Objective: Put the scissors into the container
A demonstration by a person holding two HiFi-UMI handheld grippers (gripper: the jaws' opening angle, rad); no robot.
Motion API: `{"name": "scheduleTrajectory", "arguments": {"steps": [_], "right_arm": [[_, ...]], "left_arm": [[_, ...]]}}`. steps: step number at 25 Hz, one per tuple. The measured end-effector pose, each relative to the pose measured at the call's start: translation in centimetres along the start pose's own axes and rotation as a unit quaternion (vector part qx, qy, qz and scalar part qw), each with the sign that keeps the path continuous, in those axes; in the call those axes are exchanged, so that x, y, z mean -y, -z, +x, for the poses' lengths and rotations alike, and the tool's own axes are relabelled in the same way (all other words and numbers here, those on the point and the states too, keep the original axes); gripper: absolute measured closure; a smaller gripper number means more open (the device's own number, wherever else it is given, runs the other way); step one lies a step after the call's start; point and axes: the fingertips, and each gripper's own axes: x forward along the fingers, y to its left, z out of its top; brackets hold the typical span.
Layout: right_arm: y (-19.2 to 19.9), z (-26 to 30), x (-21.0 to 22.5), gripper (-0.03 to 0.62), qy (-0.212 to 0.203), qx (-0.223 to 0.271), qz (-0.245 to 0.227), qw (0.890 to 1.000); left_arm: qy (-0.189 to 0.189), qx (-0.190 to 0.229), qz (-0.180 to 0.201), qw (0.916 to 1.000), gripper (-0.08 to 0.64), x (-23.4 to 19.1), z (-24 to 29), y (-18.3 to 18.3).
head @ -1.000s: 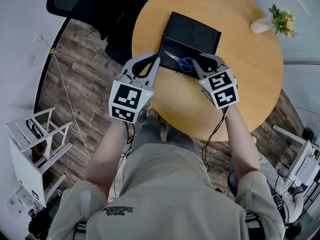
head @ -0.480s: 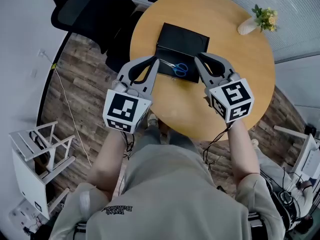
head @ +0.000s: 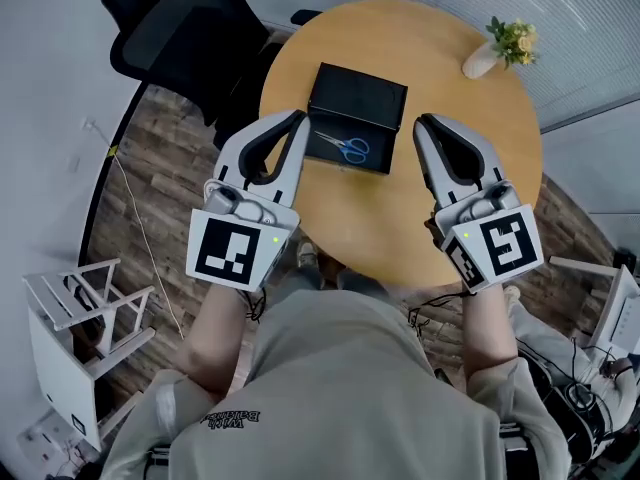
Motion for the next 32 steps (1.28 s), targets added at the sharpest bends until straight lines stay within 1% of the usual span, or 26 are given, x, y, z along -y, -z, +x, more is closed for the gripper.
{"name": "scheduleTrajectory", "arguments": {"steps": [4, 7, 10, 12, 16, 18, 20, 24, 27, 32], "right_arm": [[-2.8, -2.3, 0.8, 0.552, 0.047, 0.042, -0.055, 0.997], [-4.4, -3.7, 0.6, 0.554, 0.066, 0.069, -0.067, 0.993], [-5.6, -4.5, -0.1, 0.554, 0.059, 0.095, -0.062, 0.992], [-5.8, -5.2, -0.2, 0.554, 0.053, 0.102, -0.062, 0.991], [-5.2, -6.1, -0.3, 0.554, 0.048, 0.107, -0.049, 0.992], [-4.6, -6.1, -0.6, 0.555, 0.045, 0.106, -0.039, 0.993], [-4.1, -6.1, -0.6, 0.555, 0.044, 0.103, -0.033, 0.993], [-3.6, -6.0, -0.4, 0.558, 0.046, 0.099, -0.028, 0.994], [-3.4, -5.9, 0.0, 0.561, 0.048, 0.096, -0.023, 0.994], [-3.3, -5.4, 0.0, 0.561, 0.041, 0.092, -0.028, 0.995]], "left_arm": [[0.001, 0.018, 0.003, 0.9998, 0.538, 0.8, -0.7, -1.8], [0.004, 0.032, 0.004, 0.9995, 0.539, 1.4, -1.5, -3.0], [0.003, 0.037, 0.024, 0.999, 0.538, 1.8, -2.3, -4.1], [0.001, 0.054, 0.039, 0.9978, 0.538, 2.3, -2.2, -5.0], [-0.009, 0.073, 0.039, 0.9965, 0.538, 2.3, -2.5, -5.3], [-0.008, 0.068, 0.041, 0.9968, 0.538, 2.3, -2.6, -5.0], [-0.005, 0.052, 0.044, 0.9977, 0.538, 2.6, -2.5, -4.0], [0.001, 0.026, 0.035, 0.9991, 0.538, 3.0, -2.4, -2.3], [0.002, 0.021, 0.029, 0.9994, 0.538, 3.0, -2.3, -2.0], [0.008, 0.024, 0.034, 0.9991, 0.538, 3.0, -1.8, -2.6]]}}
